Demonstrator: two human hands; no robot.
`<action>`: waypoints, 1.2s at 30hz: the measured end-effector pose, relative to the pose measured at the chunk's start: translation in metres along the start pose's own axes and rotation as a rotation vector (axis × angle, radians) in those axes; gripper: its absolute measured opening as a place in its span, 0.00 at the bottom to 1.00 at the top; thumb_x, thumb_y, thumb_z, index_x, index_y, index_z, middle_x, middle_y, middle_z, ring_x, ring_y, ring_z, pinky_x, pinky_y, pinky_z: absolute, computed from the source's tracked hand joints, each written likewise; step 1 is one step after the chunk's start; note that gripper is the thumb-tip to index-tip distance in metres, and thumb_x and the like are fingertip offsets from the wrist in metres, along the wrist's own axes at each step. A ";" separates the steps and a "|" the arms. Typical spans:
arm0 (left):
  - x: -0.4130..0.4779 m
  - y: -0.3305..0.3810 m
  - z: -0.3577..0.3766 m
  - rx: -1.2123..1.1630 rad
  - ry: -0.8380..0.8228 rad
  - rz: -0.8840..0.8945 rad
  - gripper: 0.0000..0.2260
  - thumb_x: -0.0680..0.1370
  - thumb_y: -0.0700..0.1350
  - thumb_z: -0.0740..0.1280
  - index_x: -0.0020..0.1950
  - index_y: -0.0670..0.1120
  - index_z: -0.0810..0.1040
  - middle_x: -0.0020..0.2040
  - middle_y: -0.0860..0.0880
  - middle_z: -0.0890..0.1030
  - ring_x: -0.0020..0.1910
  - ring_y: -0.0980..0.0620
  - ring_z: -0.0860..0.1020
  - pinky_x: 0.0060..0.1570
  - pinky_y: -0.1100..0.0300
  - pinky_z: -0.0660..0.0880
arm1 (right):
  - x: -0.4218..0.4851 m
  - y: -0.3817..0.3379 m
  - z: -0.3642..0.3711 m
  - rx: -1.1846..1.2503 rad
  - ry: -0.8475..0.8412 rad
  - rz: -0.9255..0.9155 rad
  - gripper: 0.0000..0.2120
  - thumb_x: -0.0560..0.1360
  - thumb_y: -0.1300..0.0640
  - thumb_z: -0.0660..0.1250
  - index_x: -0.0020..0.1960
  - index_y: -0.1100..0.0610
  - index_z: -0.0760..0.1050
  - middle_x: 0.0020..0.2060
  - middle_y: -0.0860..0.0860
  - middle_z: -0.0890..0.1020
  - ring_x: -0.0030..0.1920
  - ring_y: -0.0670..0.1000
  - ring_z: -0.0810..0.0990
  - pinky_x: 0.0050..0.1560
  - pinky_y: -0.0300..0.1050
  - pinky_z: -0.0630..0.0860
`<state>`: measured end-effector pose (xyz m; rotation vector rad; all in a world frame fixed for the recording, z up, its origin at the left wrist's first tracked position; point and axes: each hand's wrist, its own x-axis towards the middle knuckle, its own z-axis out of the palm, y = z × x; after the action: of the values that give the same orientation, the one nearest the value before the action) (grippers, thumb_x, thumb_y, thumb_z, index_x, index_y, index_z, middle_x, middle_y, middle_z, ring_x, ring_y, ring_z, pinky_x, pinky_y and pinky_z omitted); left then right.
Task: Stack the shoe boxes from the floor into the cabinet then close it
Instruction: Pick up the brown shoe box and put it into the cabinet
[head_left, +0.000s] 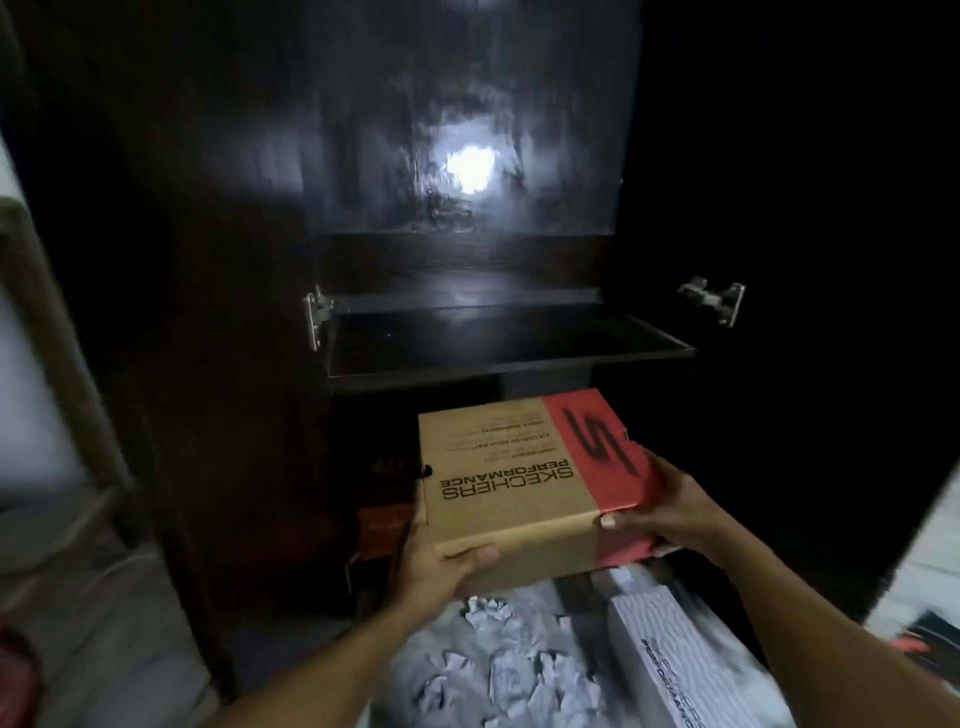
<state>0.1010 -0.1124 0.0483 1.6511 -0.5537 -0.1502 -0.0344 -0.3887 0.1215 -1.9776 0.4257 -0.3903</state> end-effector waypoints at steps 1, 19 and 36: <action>0.009 -0.009 -0.002 0.003 0.030 -0.004 0.37 0.65 0.35 0.81 0.61 0.61 0.67 0.56 0.57 0.80 0.55 0.64 0.78 0.57 0.66 0.74 | 0.016 0.009 0.012 0.022 0.002 -0.023 0.43 0.60 0.68 0.83 0.67 0.49 0.66 0.55 0.43 0.79 0.42 0.35 0.83 0.36 0.32 0.79; 0.102 -0.108 -0.033 0.316 0.553 -0.099 0.36 0.64 0.47 0.81 0.69 0.44 0.73 0.61 0.39 0.77 0.58 0.38 0.78 0.58 0.43 0.76 | 0.147 0.097 0.150 0.036 0.242 -0.008 0.33 0.57 0.40 0.83 0.55 0.50 0.74 0.51 0.52 0.81 0.48 0.47 0.82 0.54 0.46 0.81; 0.153 -0.118 -0.023 0.426 0.617 -0.106 0.38 0.73 0.36 0.74 0.78 0.37 0.59 0.77 0.38 0.58 0.72 0.41 0.66 0.73 0.57 0.61 | 0.188 0.101 0.205 -0.077 0.113 -0.053 0.52 0.67 0.48 0.79 0.81 0.48 0.50 0.68 0.54 0.69 0.67 0.55 0.73 0.69 0.56 0.71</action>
<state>0.2760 -0.1516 -0.0283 2.0152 -0.0210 0.4190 0.2119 -0.3543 -0.0397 -2.0516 0.4664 -0.5285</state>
